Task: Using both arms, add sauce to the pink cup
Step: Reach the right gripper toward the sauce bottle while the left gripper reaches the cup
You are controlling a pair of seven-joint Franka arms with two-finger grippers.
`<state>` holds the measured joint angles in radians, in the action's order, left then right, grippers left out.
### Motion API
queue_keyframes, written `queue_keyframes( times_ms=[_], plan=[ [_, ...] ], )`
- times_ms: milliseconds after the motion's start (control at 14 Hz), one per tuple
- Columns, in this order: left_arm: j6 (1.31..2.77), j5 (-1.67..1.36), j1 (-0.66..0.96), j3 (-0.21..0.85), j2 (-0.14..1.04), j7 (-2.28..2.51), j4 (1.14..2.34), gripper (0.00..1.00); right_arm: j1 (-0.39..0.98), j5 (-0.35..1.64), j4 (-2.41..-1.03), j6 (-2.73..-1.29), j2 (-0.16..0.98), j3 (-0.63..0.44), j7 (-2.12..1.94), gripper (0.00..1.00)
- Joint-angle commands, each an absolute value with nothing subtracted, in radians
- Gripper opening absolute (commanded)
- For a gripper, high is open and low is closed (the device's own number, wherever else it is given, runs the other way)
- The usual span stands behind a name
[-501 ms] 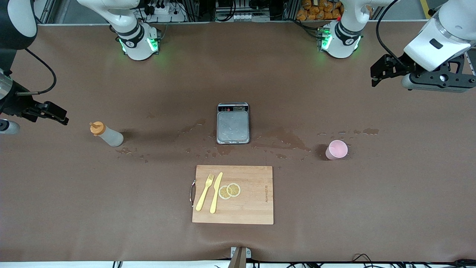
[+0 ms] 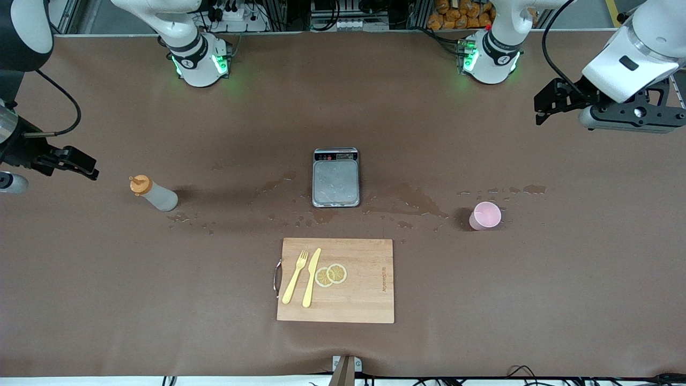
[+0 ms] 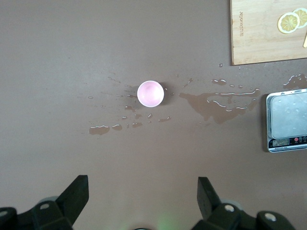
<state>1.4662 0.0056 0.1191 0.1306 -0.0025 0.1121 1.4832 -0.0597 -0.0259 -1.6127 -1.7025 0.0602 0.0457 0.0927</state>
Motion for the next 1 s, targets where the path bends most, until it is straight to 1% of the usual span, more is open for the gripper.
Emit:
queue_keyframes(
  times_ms=[0, 358, 788, 931],
  plan=[
    [1.468, 0.002, 0.112, 0.138, -0.006, 0.113, 1.477, 1.00, -0.074, -0.028, -1.591, -1.687, 0.071, 0.055, 0.086, 1.00],
    [1.468, 0.006, 0.112, 0.138, -0.008, 0.115, 1.477, 1.00, -0.060, -0.029, -1.591, -1.693, 0.071, 0.055, 0.084, 1.00],
    [1.466, 0.008, 0.110, 0.138, -0.002, 0.115, 1.482, 1.00, 0.011, -0.106, -1.588, -1.697, 0.072, 0.061, 0.095, 1.00],
    [1.468, 0.009, 0.106, 0.137, 0.011, 0.117, 1.485, 1.00, 0.006, -0.124, -1.588, -1.697, 0.077, 0.061, 0.095, 1.00]
  ],
)
